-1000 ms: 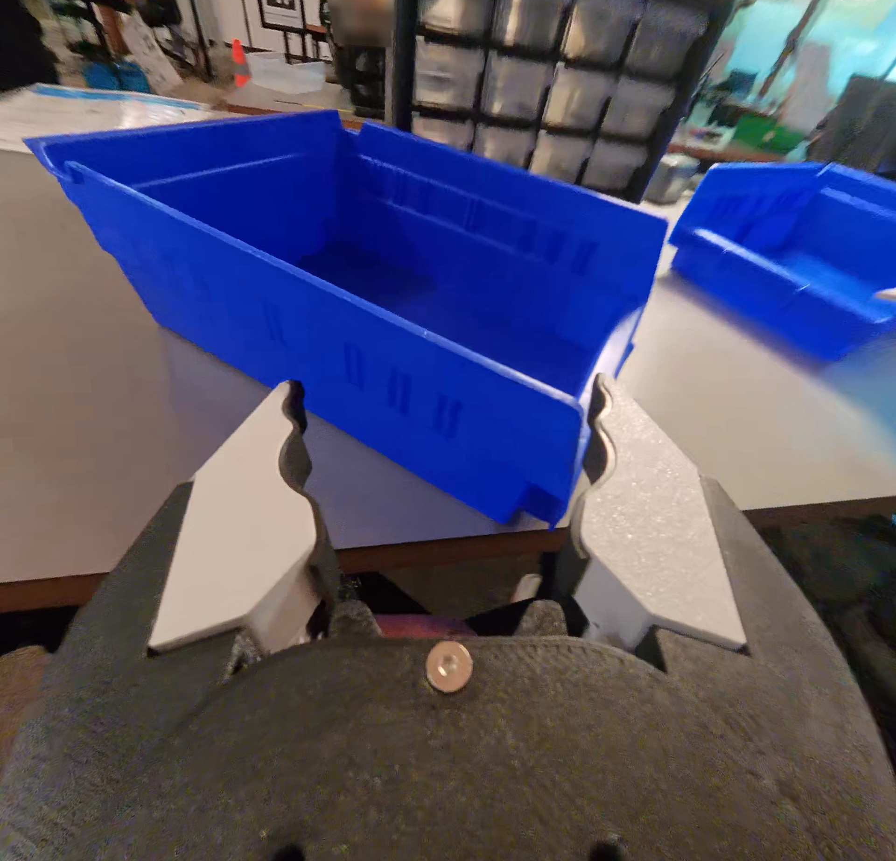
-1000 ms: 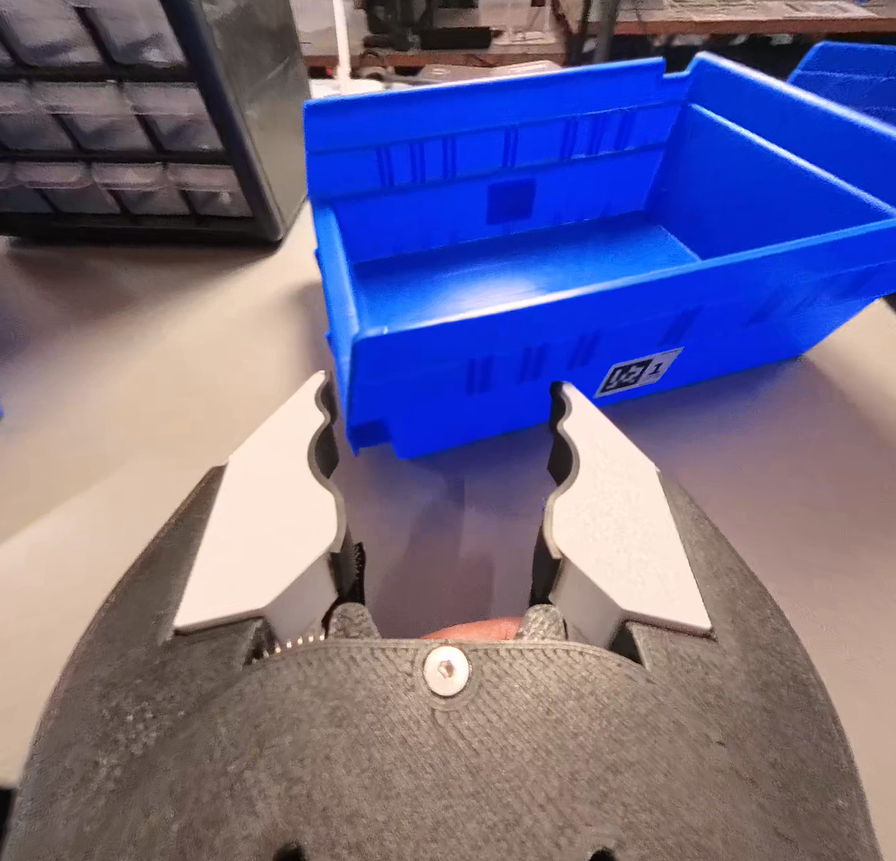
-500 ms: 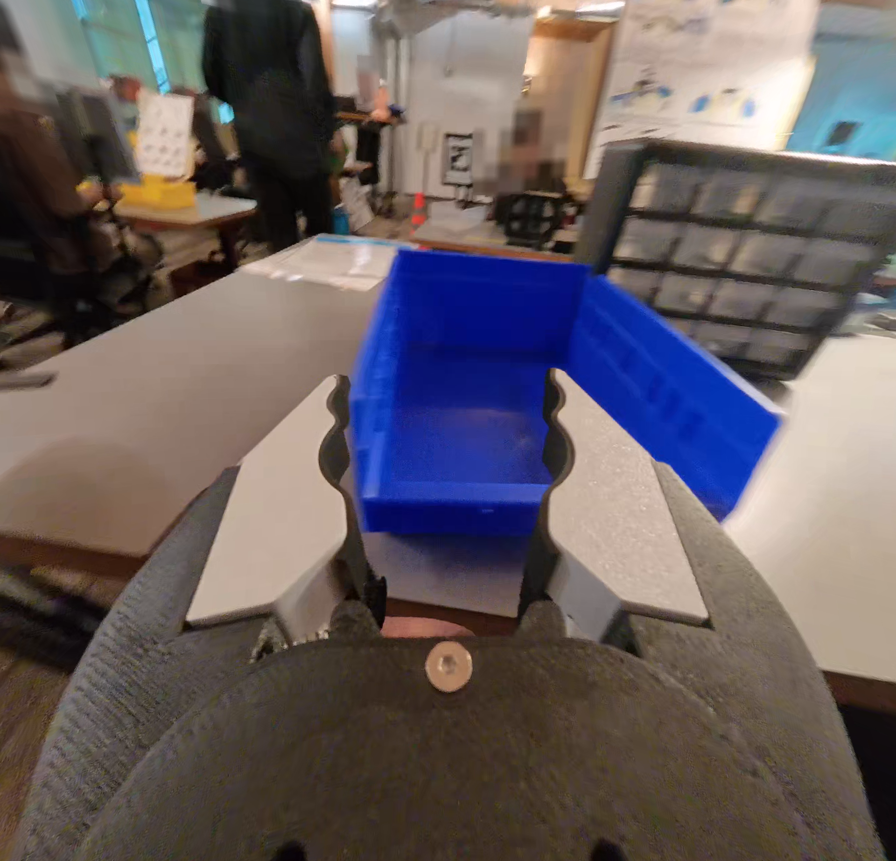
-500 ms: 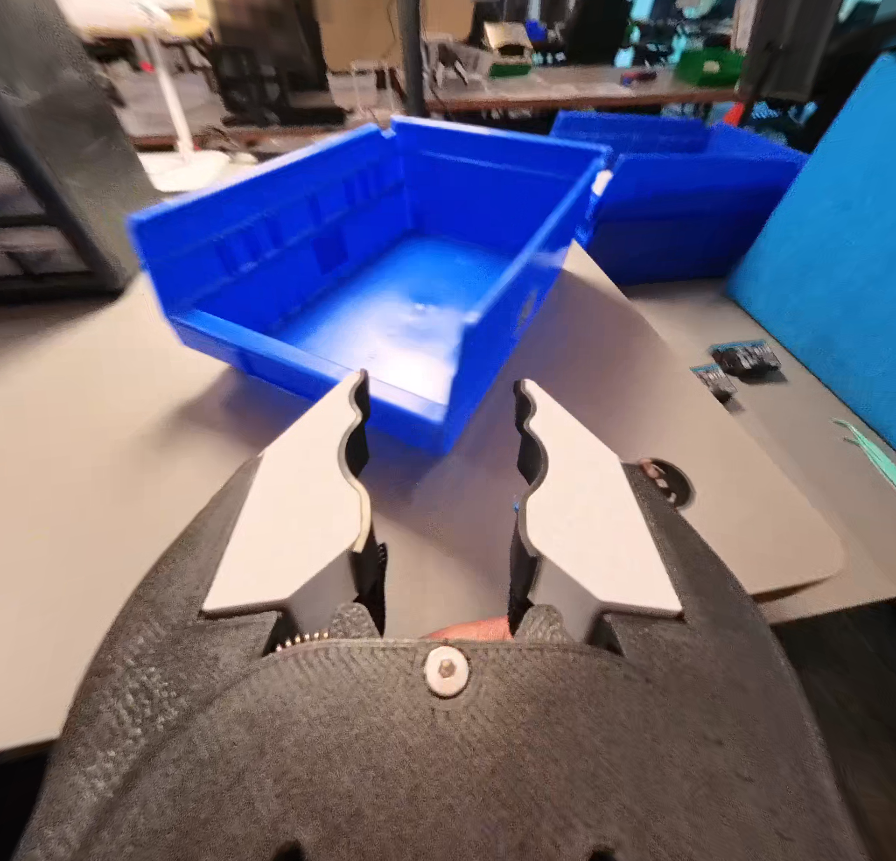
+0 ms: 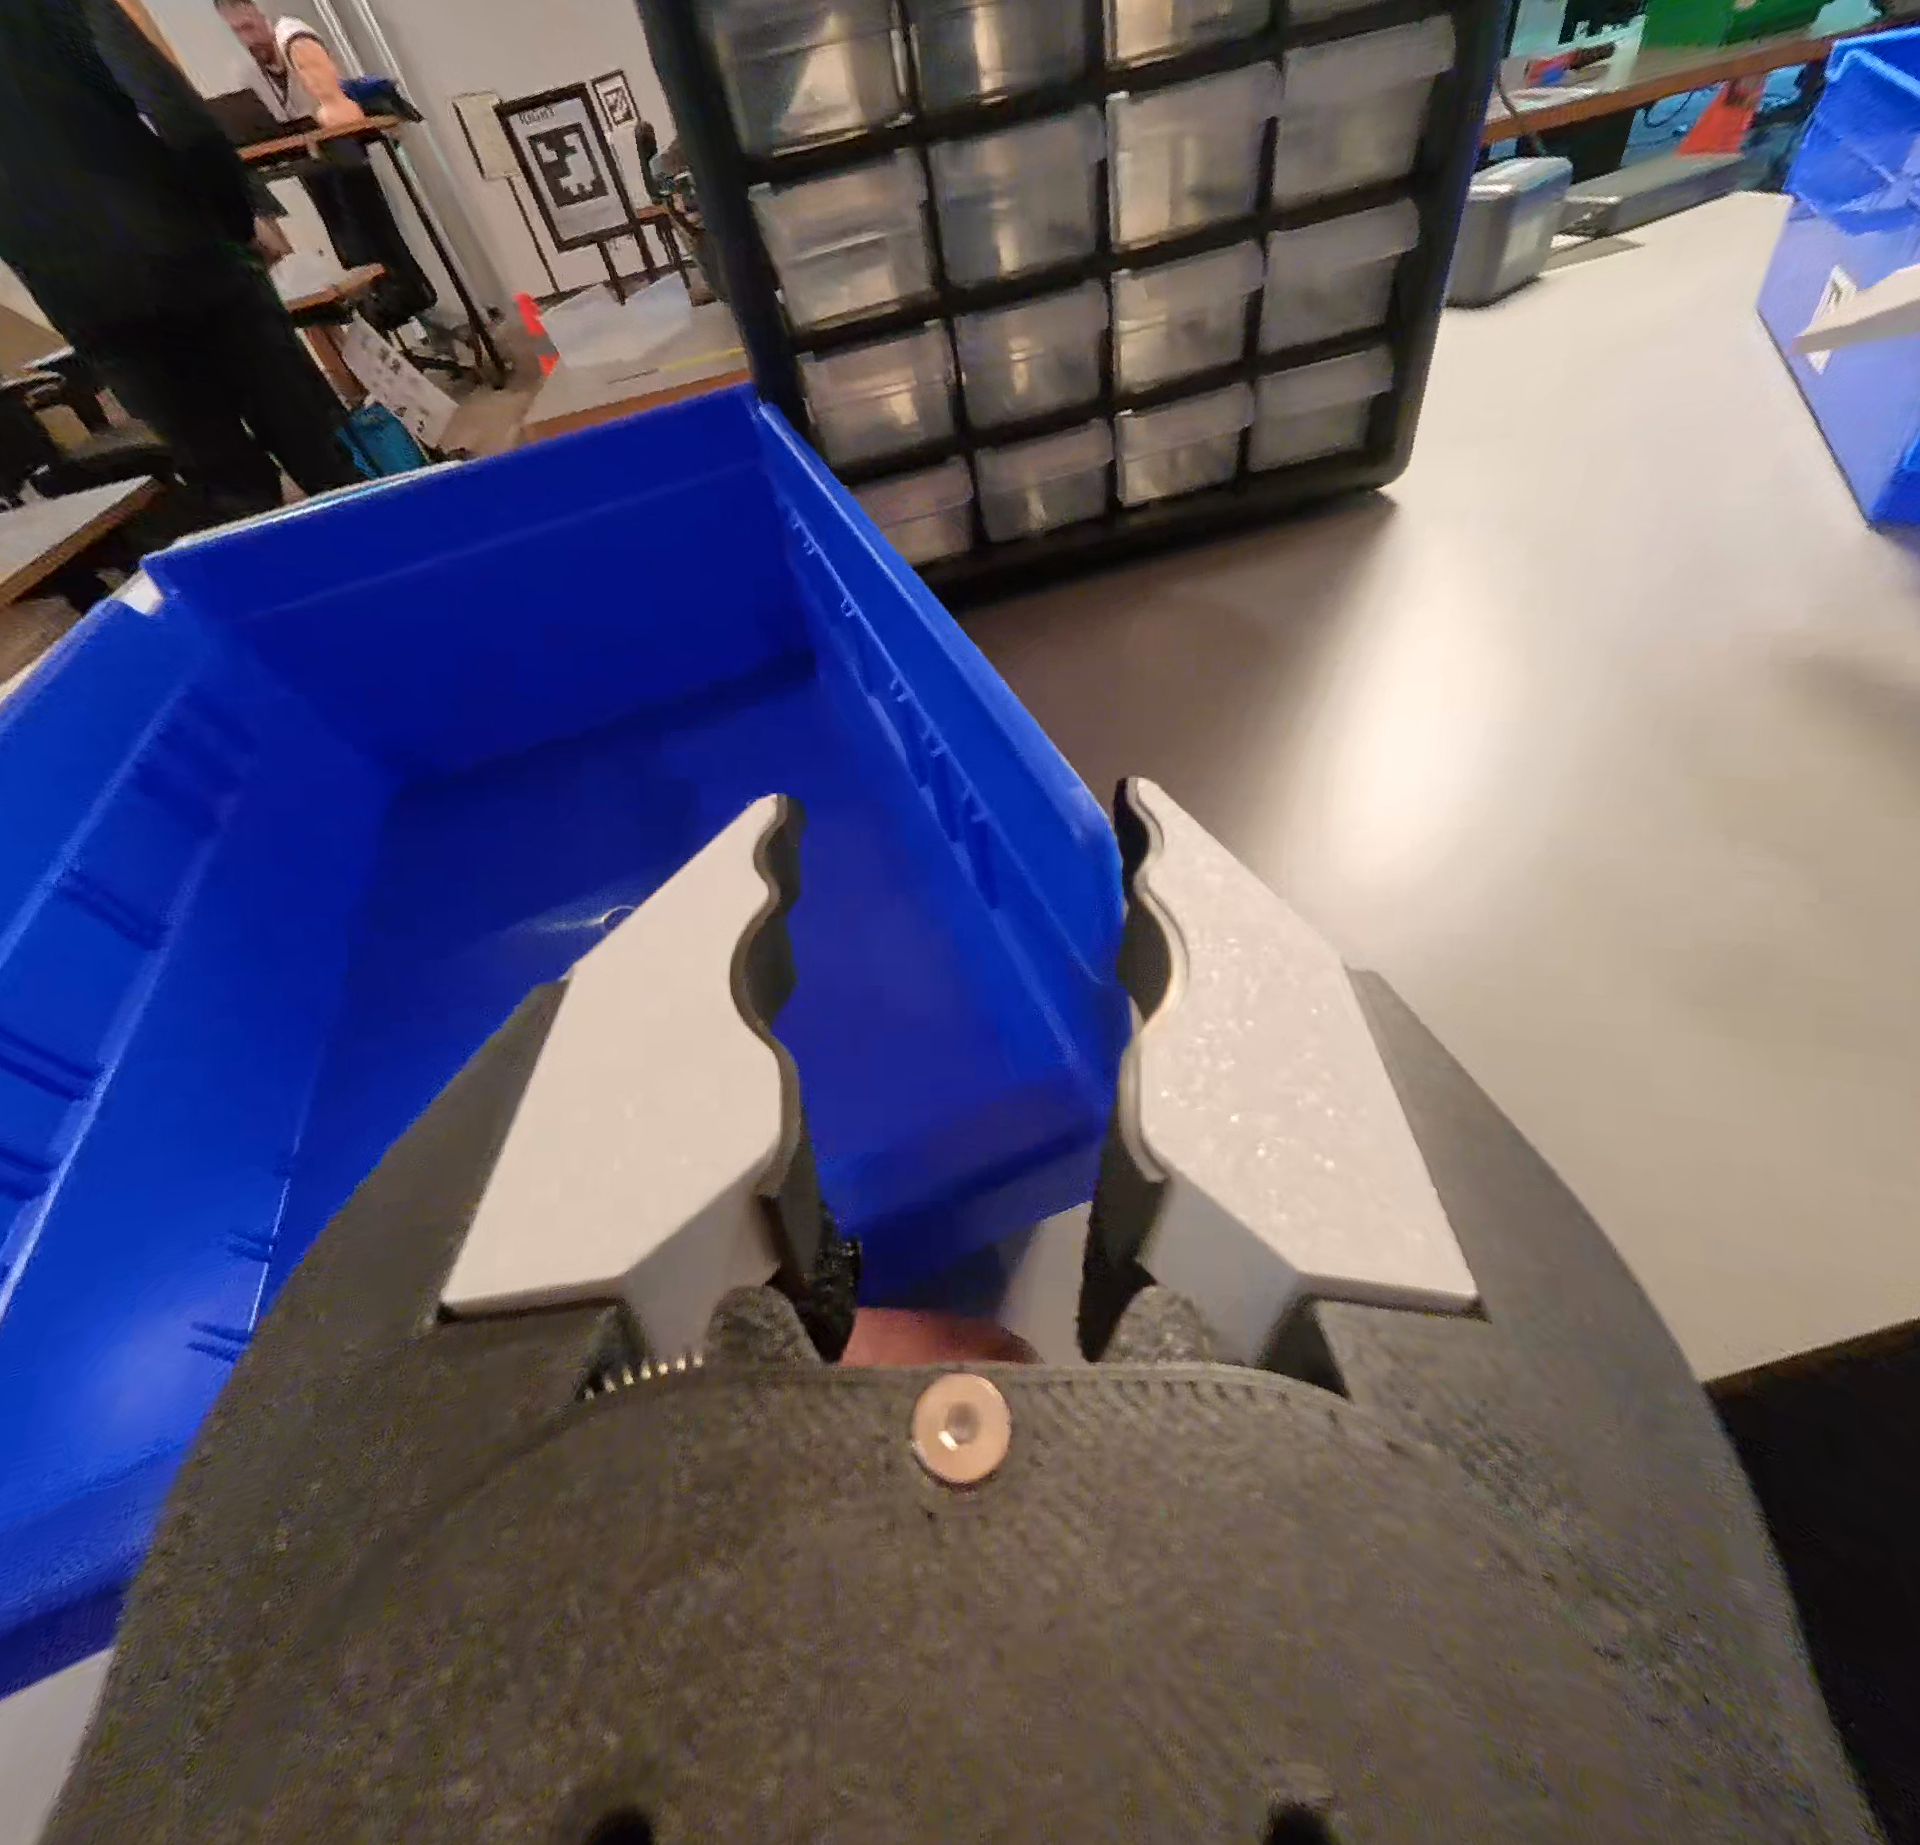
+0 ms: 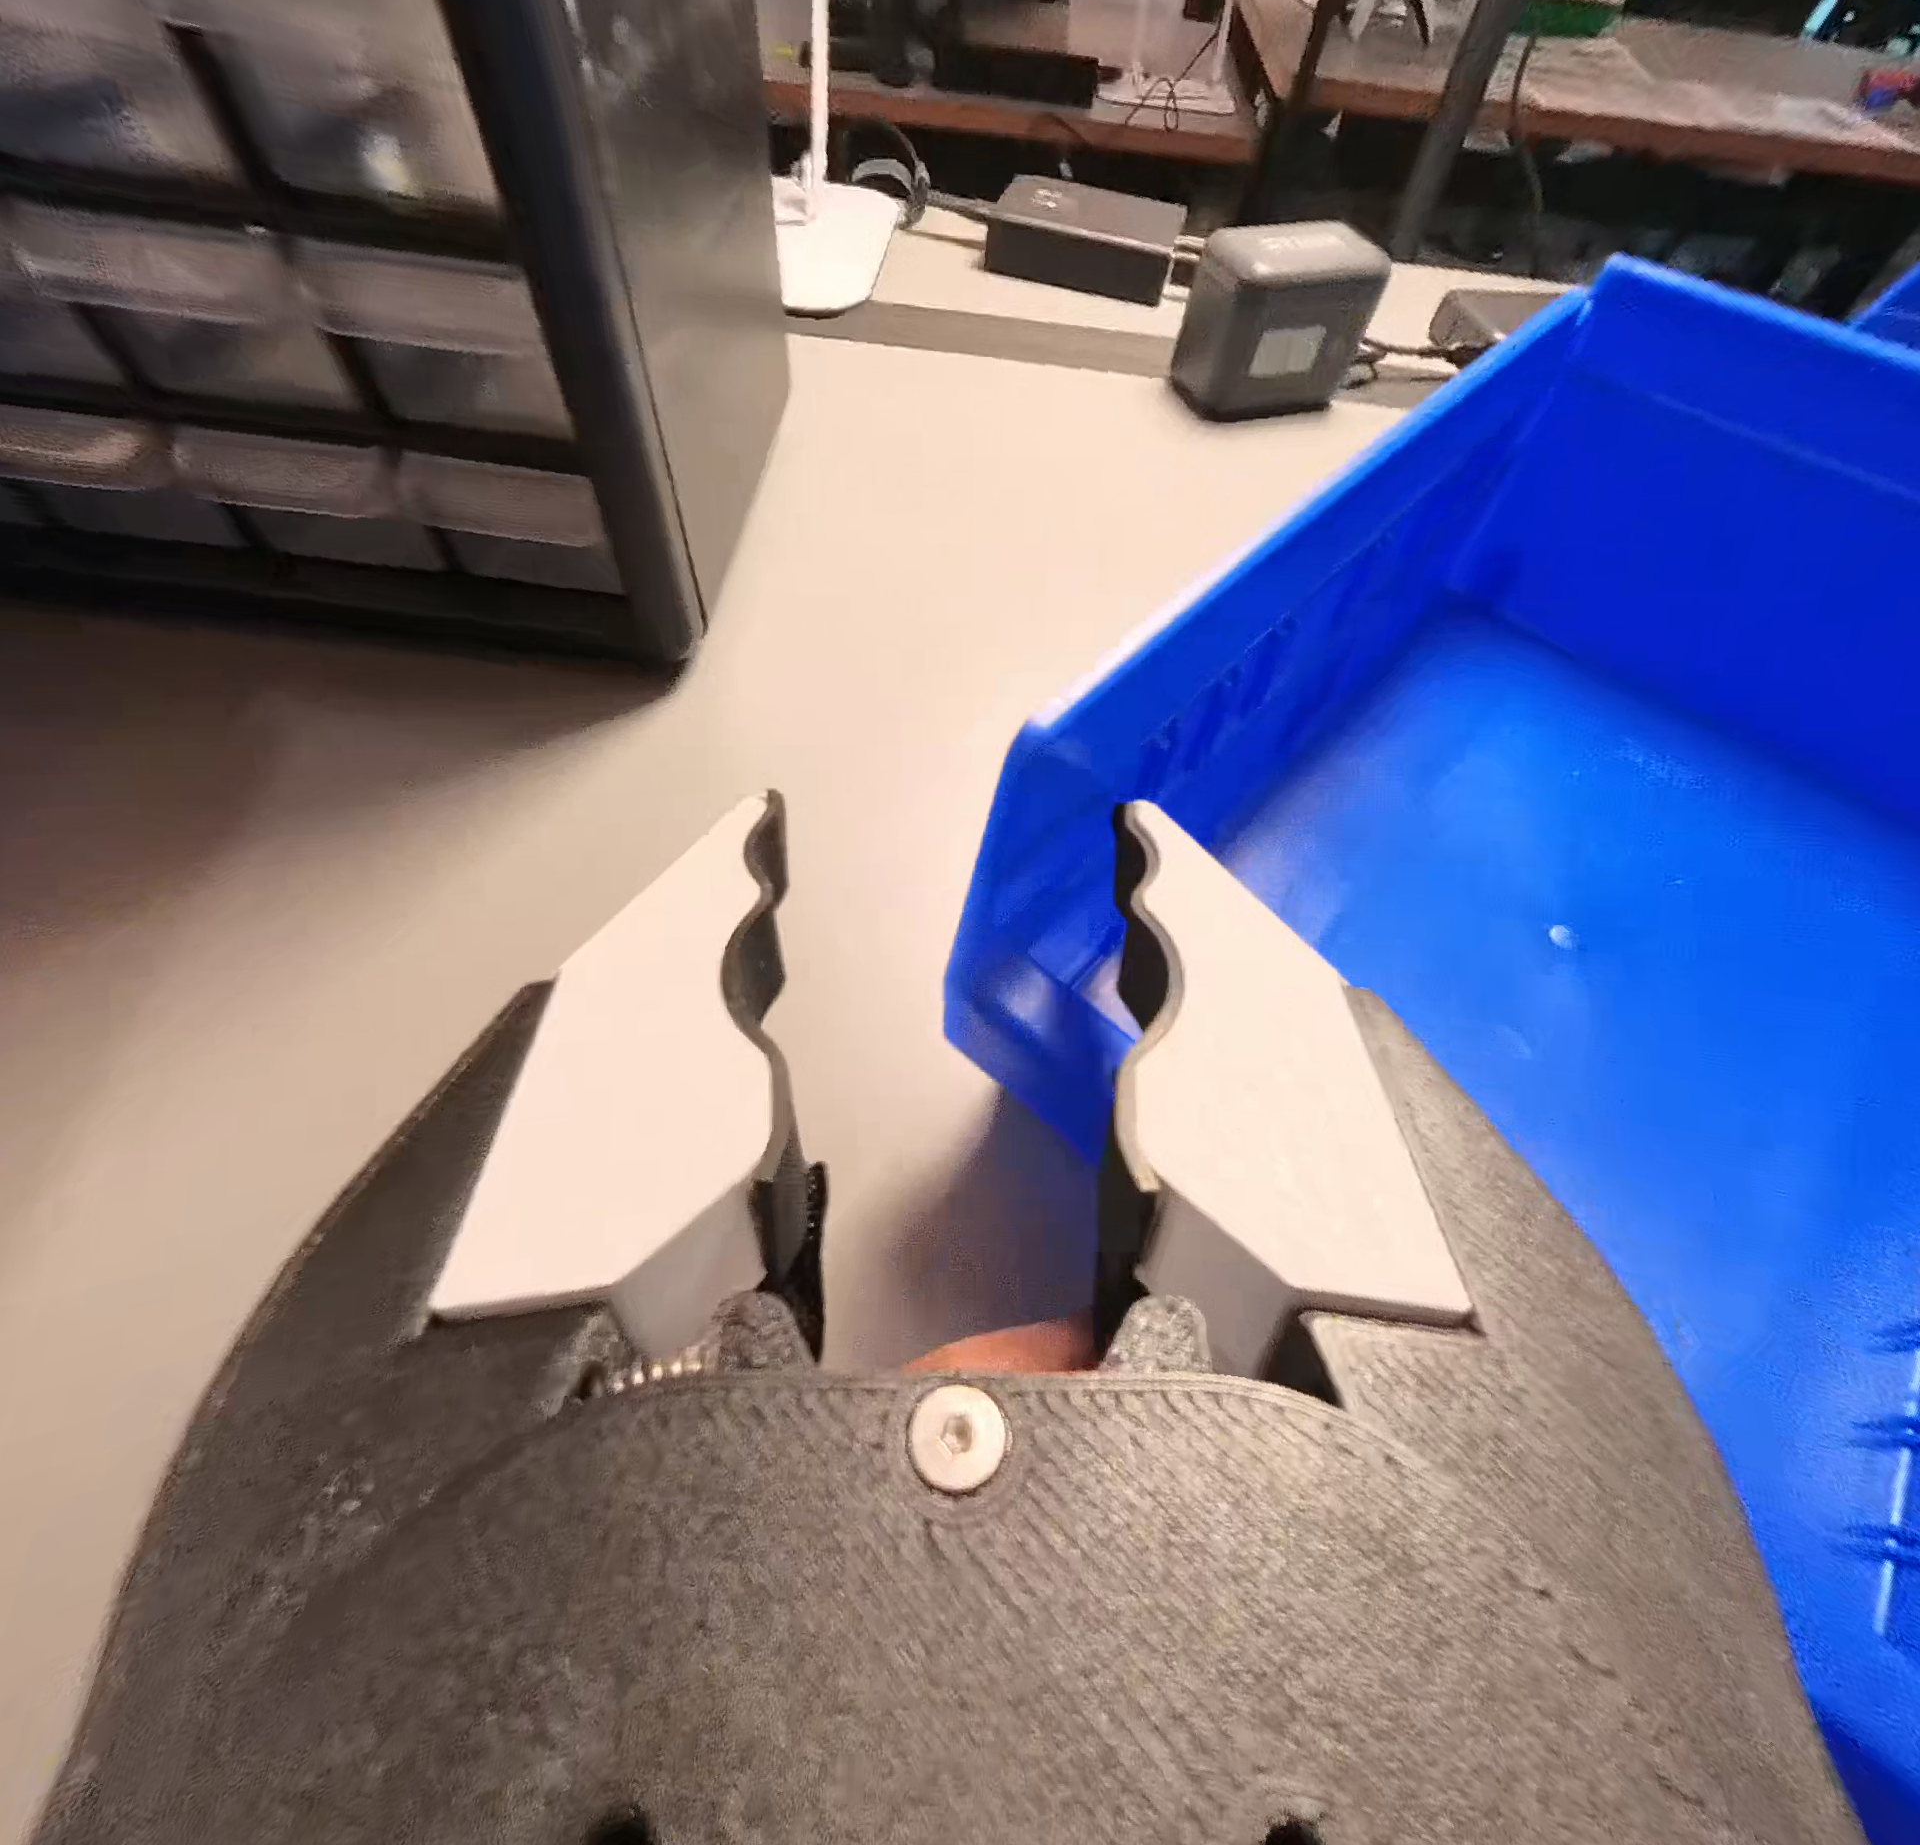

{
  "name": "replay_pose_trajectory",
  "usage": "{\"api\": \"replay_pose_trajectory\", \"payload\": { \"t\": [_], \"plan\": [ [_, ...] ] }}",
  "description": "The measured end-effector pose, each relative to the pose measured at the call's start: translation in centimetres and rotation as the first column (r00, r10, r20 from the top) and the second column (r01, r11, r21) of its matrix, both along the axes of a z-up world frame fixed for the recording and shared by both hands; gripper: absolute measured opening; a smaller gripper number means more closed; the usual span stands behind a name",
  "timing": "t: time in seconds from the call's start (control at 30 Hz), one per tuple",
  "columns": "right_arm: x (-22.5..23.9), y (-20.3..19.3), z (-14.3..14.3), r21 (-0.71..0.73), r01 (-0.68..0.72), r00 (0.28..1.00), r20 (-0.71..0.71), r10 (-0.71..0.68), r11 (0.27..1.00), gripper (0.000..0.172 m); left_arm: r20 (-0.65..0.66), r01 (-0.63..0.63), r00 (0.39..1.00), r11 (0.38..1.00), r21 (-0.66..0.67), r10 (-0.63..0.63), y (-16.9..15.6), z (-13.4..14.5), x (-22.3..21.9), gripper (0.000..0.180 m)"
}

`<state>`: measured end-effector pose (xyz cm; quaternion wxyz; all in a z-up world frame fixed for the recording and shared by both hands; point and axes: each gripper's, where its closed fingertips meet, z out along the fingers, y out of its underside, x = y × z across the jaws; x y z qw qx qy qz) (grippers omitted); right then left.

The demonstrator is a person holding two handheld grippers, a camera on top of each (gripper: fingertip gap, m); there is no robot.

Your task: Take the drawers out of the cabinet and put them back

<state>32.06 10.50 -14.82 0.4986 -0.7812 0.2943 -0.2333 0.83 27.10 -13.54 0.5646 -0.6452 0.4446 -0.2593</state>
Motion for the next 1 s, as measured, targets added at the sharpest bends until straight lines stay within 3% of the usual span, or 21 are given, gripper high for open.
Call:
{"api": "replay_pose_trajectory", "payload": {
  "t": [0.03,0.1,0.2,0.23,0.33,0.43,0.53,0.63,0.83,1.0],
  "plan": [
    [0.1,-0.3,-0.1,0.019,0.005,1.000,-0.003,-0.005,1.000,0.057,0.004,-0.001,1.000,1.000,-0.004,0.001,0.2,0.0,-0.2,0.059],
    [0.1,-1.7,0.2,0.062,0.016,1.000,0.025,-0.018,0.998,0.023,0.005,-0.028,1.000,0.999,0.018,0.028,1.1,0.1,-1.2,0.044],
    [-0.6,-4.9,0.6,0.105,0.018,0.999,0.039,-0.023,0.994,0.017,0.015,-0.085,0.996,0.996,0.023,0.084,3.3,0.0,-3.2,0.009],
    [-0.7,-6.2,0.6,0.101,0.031,0.998,0.049,-0.036,0.994,0.015,0.023,-0.097,0.995,0.995,0.017,0.097,4.1,0.0,-3.8,0.005],
    [-1.2,-9.0,0.7,0.095,0.043,0.997,0.053,-0.048,0.995,0.015,0.027,-0.098,0.995,0.995,0.022,0.098,5.5,0.4,-4.6,0.009],
    [-1.6,-8.6,0.9,0.074,0.001,0.999,0.048,-0.004,0.997,0.035,-0.030,-0.091,0.995,0.995,0.034,0.093,6.3,0.0,-3.8,0.023],
    [-0.5,-7.9,0.5,0.029,0.013,0.999,0.047,-0.014,0.999,0.041,-0.080,-0.124,0.988,0.990,0.065,0.129,7.8,-0.3,-3.3,0.018],
    [0.6,-8.5,0.7,0.041,0.051,0.997,0.061,-0.053,0.998,0.019,-0.089,-0.148,0.984,0.986,0.082,0.155,8.7,-0.3,-3.7,0.007],
    [1.6,-11.5,0.8,0.061,0.086,0.991,0.095,-0.092,0.994,0.011,-0.099,-0.202,0.972,0.975,0.094,0.211,11.8,-0.3,-5.7,0.004],
    [2.5,-13.3,0.7,0.054,0.058,0.995,0.083,-0.063,0.997,0.007,-0.111,-0.174,0.978,0.984,0.034,0.176,15.9,-0.4,-6.2,0.005]
  ]
}}
